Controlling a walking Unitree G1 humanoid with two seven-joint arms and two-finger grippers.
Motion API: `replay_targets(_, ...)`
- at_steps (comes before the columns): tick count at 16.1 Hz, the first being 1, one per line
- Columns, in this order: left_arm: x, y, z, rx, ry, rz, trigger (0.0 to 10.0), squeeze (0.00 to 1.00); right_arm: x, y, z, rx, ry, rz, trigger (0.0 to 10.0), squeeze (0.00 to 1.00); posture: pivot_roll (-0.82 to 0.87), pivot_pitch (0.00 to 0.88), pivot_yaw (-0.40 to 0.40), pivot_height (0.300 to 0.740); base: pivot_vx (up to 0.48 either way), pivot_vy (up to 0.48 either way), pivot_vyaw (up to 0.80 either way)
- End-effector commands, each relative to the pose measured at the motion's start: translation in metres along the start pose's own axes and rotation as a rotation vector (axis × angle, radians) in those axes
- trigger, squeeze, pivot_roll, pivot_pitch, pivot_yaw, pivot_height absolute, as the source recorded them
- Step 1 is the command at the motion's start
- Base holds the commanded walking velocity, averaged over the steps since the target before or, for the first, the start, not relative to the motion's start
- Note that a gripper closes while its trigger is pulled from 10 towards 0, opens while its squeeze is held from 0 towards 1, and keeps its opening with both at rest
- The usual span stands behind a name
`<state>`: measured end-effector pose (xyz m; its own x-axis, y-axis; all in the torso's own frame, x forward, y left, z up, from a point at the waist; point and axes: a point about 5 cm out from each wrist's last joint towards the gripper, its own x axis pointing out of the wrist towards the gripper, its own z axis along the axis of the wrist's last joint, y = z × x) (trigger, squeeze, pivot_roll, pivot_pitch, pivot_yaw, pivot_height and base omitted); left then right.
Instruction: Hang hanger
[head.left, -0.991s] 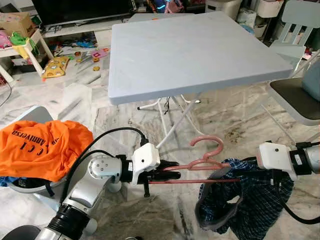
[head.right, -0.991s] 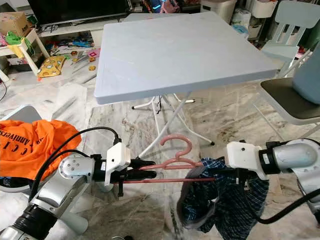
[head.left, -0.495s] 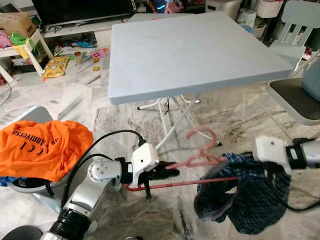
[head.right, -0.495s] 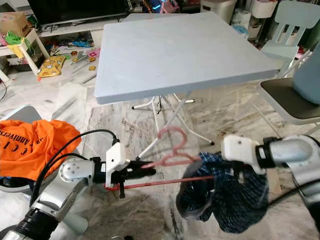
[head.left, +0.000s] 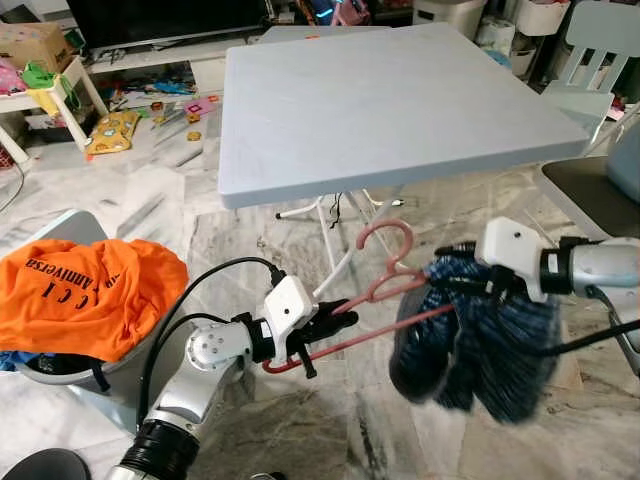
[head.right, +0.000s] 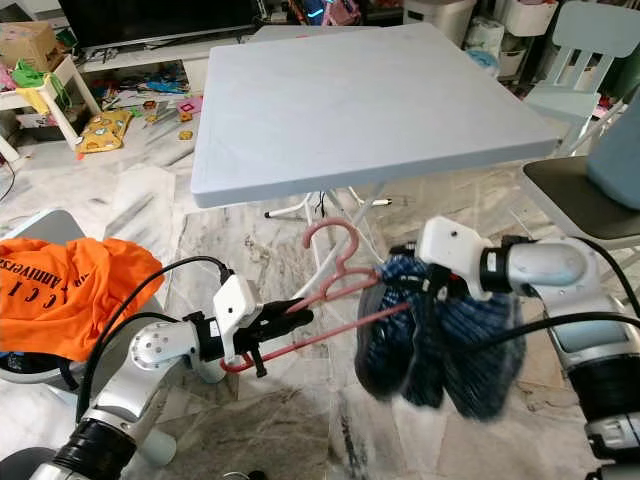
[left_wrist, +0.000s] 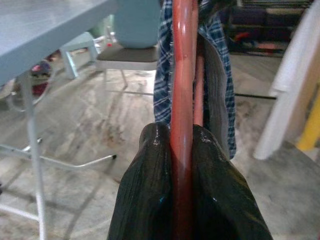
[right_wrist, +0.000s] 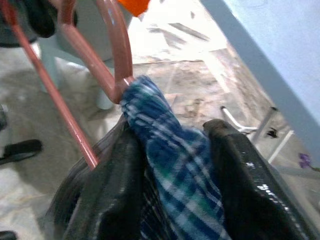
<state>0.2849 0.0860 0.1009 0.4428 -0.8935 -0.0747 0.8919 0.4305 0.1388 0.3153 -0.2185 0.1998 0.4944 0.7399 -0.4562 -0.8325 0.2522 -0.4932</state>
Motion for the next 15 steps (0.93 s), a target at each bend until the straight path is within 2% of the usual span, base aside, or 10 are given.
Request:
replay_targets(1,-0.005,0.010,0.001,0.000,-0.012,0.077,0.0,0.00,0.003,-0.005,0.014,-0.041,-0.039,-0.015,10.0,1.00,-0.20,0.072,0.042,0.740,0.000,0.000,0.00)
replay_targets(3,-0.003,0.015,0.002,0.015,-0.019,0.126,0.0,0.00,0.009,-0.005,0.012,-0.057,-0.032,-0.045,10.0,1.00,-0.20,0.072,0.044,0.740,0.000,0.000,0.00)
replay_targets(5,-0.002,0.019,0.003,-0.002,-0.036,0.166,0.0,0.00,0.011,-0.012,0.010,-0.073,-0.005,-0.132,10.0,1.00,-0.20,0.071,0.045,0.740,0.000,0.000,0.00)
replay_targets(6,-0.002,0.020,0.003,0.000,-0.037,0.172,0.0,0.00,0.013,-0.015,0.015,-0.064,-0.018,-0.194,10.0,1.00,-0.20,0.070,0.049,0.740,0.000,0.000,0.00)
replay_targets(8,-0.002,0.021,0.003,0.000,-0.041,0.178,0.0,0.00,0.016,-0.011,0.013,-0.033,-0.011,-0.246,10.0,1.00,-0.20,0.074,0.053,0.740,0.000,0.000,0.00)
replay_targets(9,-0.002,0.021,0.005,0.001,-0.045,0.178,0.0,0.00,0.018,-0.009,0.009,-0.004,0.000,-0.279,10.0,1.00,-0.20,0.076,0.055,0.740,0.000,0.000,0.00)
replay_targets(10,0.000,0.022,0.007,0.005,-0.054,0.176,0.0,0.00,0.025,-0.003,0.000,0.065,0.021,-0.345,10.0,1.00,-0.20,0.077,0.055,0.740,0.000,0.000,0.00)
replay_targets(13,0.000,0.023,0.009,0.008,-0.059,0.184,0.0,0.00,0.036,0.011,-0.011,0.126,0.074,-0.411,10.0,1.00,-0.20,0.080,0.060,0.740,0.000,0.000,0.00)
replay_targets(15,-0.002,0.026,0.006,0.011,-0.039,0.205,0.0,0.00,0.035,0.009,-0.024,0.228,0.134,-0.576,10.0,1.00,-0.20,0.083,0.062,0.740,0.000,0.000,0.00)
